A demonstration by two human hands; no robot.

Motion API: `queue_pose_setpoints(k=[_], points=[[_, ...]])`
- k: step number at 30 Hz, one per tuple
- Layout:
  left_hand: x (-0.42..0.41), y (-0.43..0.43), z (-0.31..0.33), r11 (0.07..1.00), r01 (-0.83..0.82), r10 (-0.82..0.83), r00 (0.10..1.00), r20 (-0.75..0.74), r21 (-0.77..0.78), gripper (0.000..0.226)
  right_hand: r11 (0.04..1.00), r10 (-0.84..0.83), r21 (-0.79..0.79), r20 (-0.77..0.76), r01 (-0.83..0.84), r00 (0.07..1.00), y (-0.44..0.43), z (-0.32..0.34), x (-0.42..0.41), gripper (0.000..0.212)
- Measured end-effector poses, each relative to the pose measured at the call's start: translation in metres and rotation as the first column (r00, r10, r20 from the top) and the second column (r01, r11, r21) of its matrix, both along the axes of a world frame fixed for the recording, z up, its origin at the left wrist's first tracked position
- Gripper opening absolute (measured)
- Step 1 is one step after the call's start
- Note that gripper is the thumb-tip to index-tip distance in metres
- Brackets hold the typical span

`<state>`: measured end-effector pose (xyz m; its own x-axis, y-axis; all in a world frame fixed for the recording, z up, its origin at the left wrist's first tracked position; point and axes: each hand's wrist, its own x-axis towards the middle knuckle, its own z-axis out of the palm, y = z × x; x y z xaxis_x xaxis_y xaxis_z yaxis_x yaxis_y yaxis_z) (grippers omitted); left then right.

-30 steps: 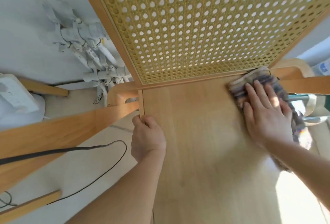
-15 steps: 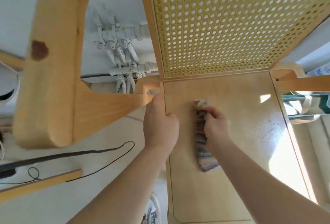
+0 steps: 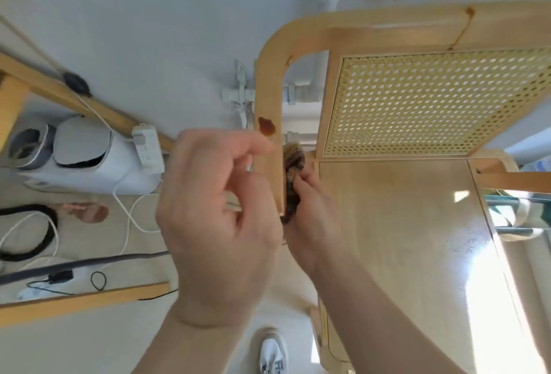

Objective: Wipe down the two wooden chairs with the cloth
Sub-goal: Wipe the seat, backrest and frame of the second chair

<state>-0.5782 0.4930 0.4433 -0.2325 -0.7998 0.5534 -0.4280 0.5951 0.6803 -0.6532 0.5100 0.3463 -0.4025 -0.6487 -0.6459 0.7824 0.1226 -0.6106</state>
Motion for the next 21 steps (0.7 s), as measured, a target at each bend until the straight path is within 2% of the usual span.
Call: queue_pose_setpoints(k=[1,2,4,5,7,11,12,13,14,15,16,17,18,21], points=[[0.003,-0.005,0.0,0.987,-0.076,0.086,0.994,-0.061,0.143,0.03,0.999,-0.017,-0.046,0.043,0.019,0.999,0.005,0.008,0.003,0.029],[0.004,-0.01,-0.004,0.933,-0.131,0.177,0.978,-0.112,0.335,0.027,0.997,-0.005,-0.072,0.041,0.008,0.999,0.012,0.016,0.009,0.03],[0.002,-0.012,-0.015,0.696,-0.09,0.308,0.934,-0.183,0.713,0.017,0.994,-0.017,-0.112,-0.004,0.017,1.0,0.023,0.037,0.019,0.031],[0.001,-0.011,-0.02,0.59,-0.04,0.312,0.932,-0.182,0.806,0.014,0.991,-0.011,-0.132,-0.043,0.005,0.999,0.028,0.048,0.024,0.032],[-0.001,-0.008,-0.022,0.496,0.004,0.257,0.954,-0.152,0.868,0.014,0.988,0.023,-0.144,-0.178,-0.049,0.984,0.039,0.065,0.034,0.036],[0.001,-0.008,-0.014,0.431,0.109,0.28,0.928,-0.247,0.896,0.013,0.982,0.084,-0.116,-0.429,-0.146,0.9,0.051,0.082,0.047,0.044],[0.003,-0.009,-0.013,0.42,0.128,0.277,0.925,-0.261,0.898,0.014,0.979,0.125,-0.064,-0.555,-0.192,0.823,0.051,0.081,0.048,0.043],[0.005,-0.011,-0.012,0.405,0.153,0.267,0.923,-0.276,0.902,0.016,0.971,0.179,0.009,-0.685,-0.238,0.707,0.051,0.08,0.051,0.046],[0.007,-0.012,-0.011,0.385,0.185,0.253,0.921,-0.296,0.904,0.019,0.95,0.268,0.125,-0.794,-0.286,0.546,0.051,0.078,0.053,0.051],[0.01,-0.014,-0.011,0.368,0.215,0.236,0.919,-0.315,0.905,0.023,0.91,0.379,0.284,-0.864,-0.301,0.331,0.05,0.077,0.053,0.055],[0.012,-0.014,-0.009,0.356,0.242,0.22,0.917,-0.332,0.903,0.026,0.874,0.45,0.418,-0.889,-0.248,0.087,0.05,0.074,0.052,0.059],[0.014,-0.015,-0.008,0.349,0.259,0.213,0.914,-0.345,0.901,0.029,0.849,0.485,0.496,-0.868,-0.184,-0.104,0.049,0.071,0.05,0.059],[0.016,-0.015,-0.006,0.346,0.269,0.221,0.908,-0.357,0.899,0.032,0.818,0.526,0.554,-0.829,-0.156,-0.187,0.046,0.073,0.047,0.057],[0.018,-0.018,-0.003,0.328,0.266,0.316,0.873,-0.371,0.906,0.031,0.687,0.652,0.716,-0.684,-0.127,-0.327,0.02,0.081,0.037,0.059]])
